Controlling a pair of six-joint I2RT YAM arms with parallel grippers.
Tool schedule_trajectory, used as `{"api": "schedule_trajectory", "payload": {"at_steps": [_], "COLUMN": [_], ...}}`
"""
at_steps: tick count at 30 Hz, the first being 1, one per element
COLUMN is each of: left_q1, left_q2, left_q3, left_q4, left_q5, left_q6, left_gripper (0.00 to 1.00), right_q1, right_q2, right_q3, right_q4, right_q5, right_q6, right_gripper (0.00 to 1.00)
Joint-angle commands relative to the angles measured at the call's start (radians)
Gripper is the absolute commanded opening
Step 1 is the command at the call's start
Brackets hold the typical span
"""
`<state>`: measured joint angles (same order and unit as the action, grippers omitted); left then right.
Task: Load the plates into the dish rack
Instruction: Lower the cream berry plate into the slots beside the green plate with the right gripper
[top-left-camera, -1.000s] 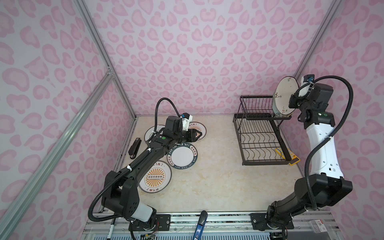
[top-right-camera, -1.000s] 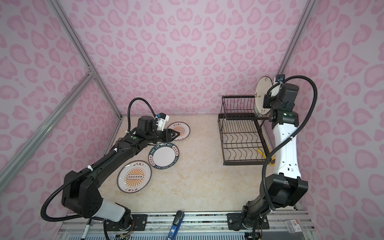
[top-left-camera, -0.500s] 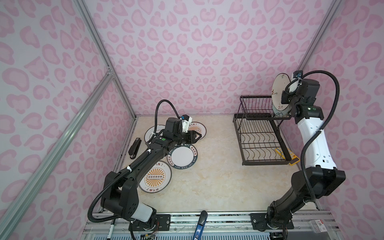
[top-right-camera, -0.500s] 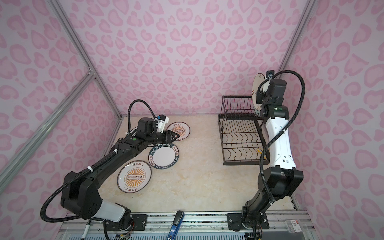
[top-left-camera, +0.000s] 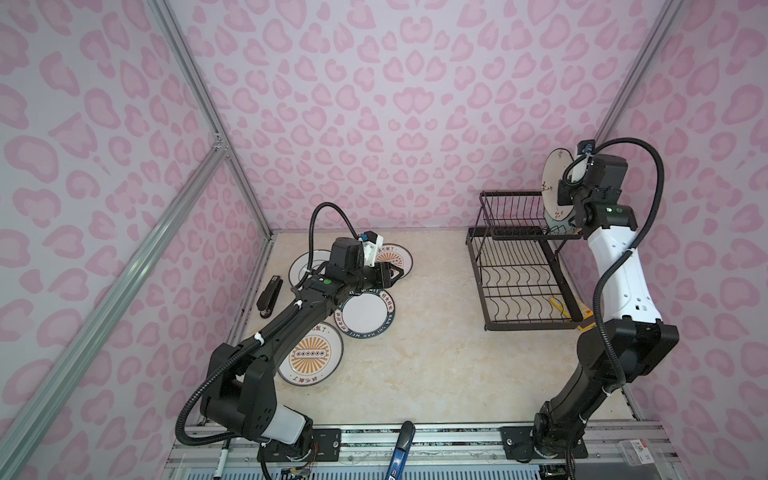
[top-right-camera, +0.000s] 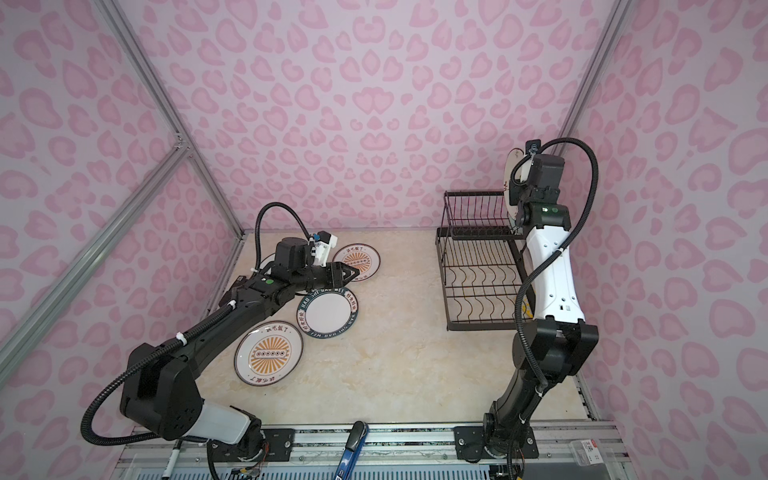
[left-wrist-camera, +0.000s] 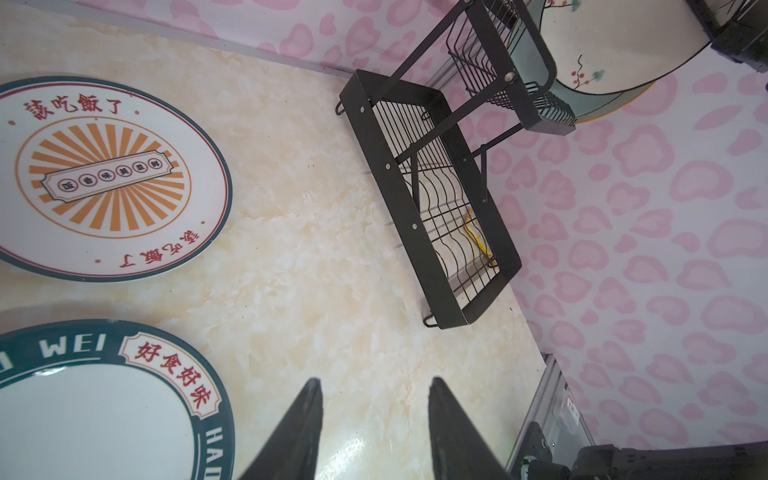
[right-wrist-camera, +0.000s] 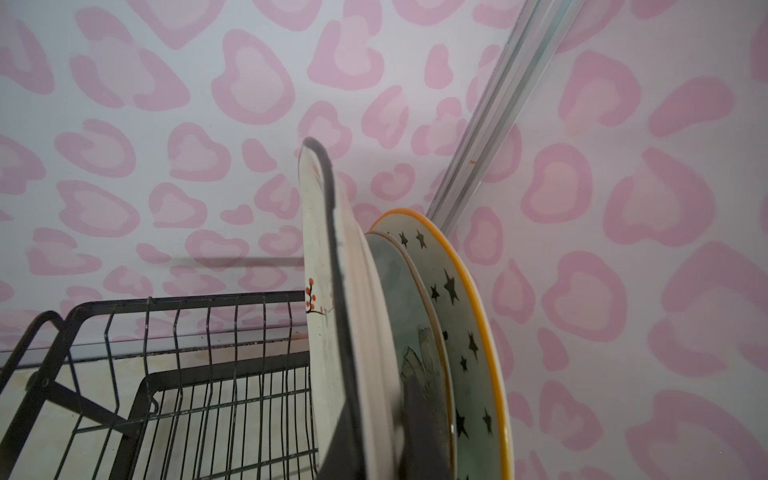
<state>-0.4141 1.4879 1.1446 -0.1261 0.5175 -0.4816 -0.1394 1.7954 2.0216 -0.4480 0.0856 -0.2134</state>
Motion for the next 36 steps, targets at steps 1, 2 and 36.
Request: {"api": "schedule_trajectory", "payload": {"at_steps": [1, 2, 36], "left_q1": [0.0, 0.0, 0.0], "left_q2": [-0.001, -0.001, 0.022], "left_q3": [-0.007, -0.012, -0.011], "left_q4": [0.052, 0.065, 0.086], "left_q5": [0.023, 0.031, 0.038], "left_q6": [-0.02, -0.028, -0.048], "left_gripper": [0.44, 0.44, 0.44], "right_q1": [-0.007, -0.011, -0.034], "right_q2": [0.006, 0.008, 0.064], "right_q3": [0.009, 0.007, -0.041], "right_q4": [0.101, 0.101, 0.063], "right_q5": [0.009, 0.008, -0.031], "right_q6": [-0.006, -0.005, -0.002], "right_gripper": [0.0, 0.0, 0.0]}}
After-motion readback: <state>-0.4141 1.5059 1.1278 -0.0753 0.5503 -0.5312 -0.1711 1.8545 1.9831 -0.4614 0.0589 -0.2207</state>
